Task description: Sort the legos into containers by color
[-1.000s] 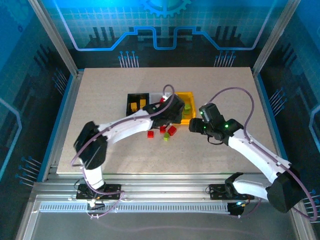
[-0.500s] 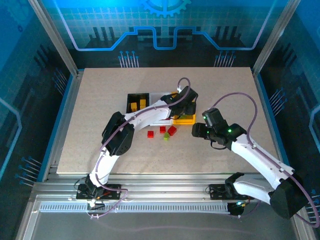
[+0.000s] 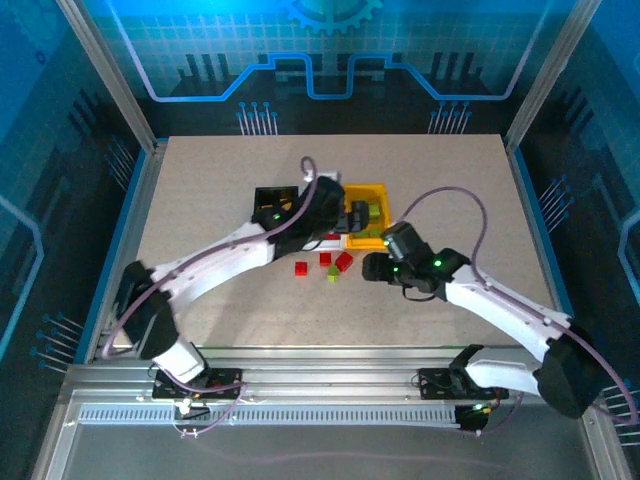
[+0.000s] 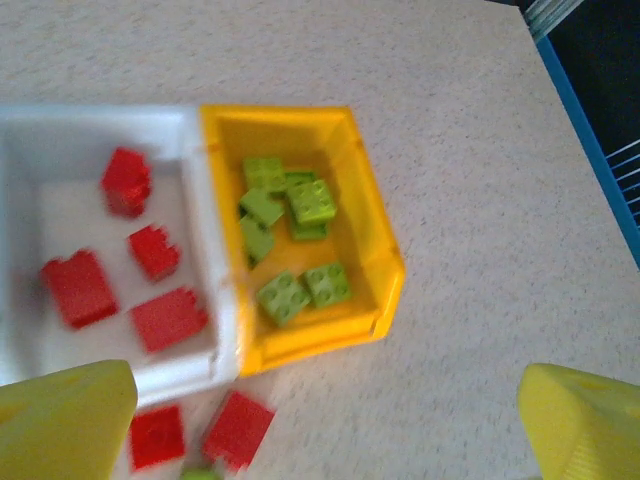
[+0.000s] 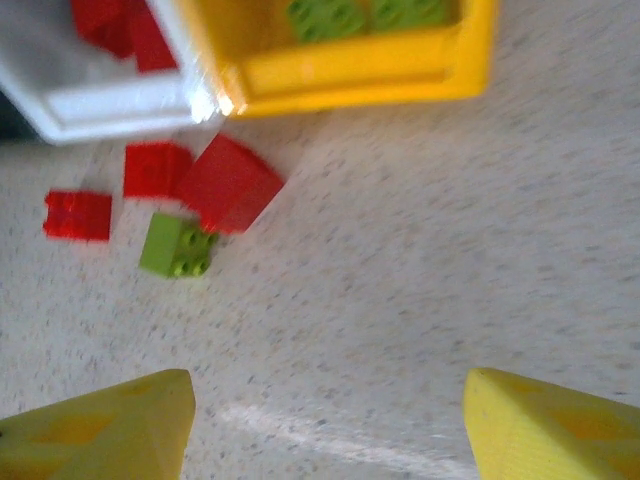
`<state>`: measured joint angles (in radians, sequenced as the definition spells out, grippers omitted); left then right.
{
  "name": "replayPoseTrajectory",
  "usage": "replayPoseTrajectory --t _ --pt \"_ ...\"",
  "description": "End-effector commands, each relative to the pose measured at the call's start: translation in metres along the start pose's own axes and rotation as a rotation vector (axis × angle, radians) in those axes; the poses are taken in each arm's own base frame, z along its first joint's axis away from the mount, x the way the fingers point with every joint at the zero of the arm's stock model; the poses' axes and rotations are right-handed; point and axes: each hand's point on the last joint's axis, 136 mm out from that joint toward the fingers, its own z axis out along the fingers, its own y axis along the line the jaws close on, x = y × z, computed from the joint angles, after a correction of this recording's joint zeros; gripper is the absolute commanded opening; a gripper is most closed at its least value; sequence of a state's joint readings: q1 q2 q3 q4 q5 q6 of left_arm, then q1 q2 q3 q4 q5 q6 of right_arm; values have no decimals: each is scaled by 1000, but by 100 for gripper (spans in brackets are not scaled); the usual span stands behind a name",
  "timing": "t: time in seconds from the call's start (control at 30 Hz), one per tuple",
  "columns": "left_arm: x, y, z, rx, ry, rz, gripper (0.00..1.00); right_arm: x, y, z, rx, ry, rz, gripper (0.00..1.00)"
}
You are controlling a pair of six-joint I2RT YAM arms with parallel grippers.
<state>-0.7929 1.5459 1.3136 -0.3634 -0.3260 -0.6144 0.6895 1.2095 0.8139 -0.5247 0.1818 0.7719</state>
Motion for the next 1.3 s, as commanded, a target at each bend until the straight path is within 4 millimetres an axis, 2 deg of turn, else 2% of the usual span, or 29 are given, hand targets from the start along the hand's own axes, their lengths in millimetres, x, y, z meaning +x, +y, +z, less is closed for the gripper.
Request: replayPoseTrajectory --t 0.0,0.17,0.3,0.47,0.57,0.87,1.07,1.27 --pt "35 44 -17 -69 13 -78 99 2 35 12 -29 -8 -9 72" --pt "73 97 -57 -116 10 -144 99 11 64 38 -17 41 -29 71" --pt "93 123 -79 -125 4 -178 99 10 79 56 18 44 -43 70" --pt "110 145 -91 -150 5 -200 99 5 78 75 123 46 -24 56" --pt "115 150 -93 -159 11 -199 99 6 78 86 155 61 -17 50" --pt "121 156 -94 -166 17 -192 99 14 69 107 208 104 23 48" --pt "124 159 -95 -172 23 -190 99 9 73 114 217 98 21 48" --pt "127 162 -96 -173 24 -194 99 11 64 118 265 107 34 43"
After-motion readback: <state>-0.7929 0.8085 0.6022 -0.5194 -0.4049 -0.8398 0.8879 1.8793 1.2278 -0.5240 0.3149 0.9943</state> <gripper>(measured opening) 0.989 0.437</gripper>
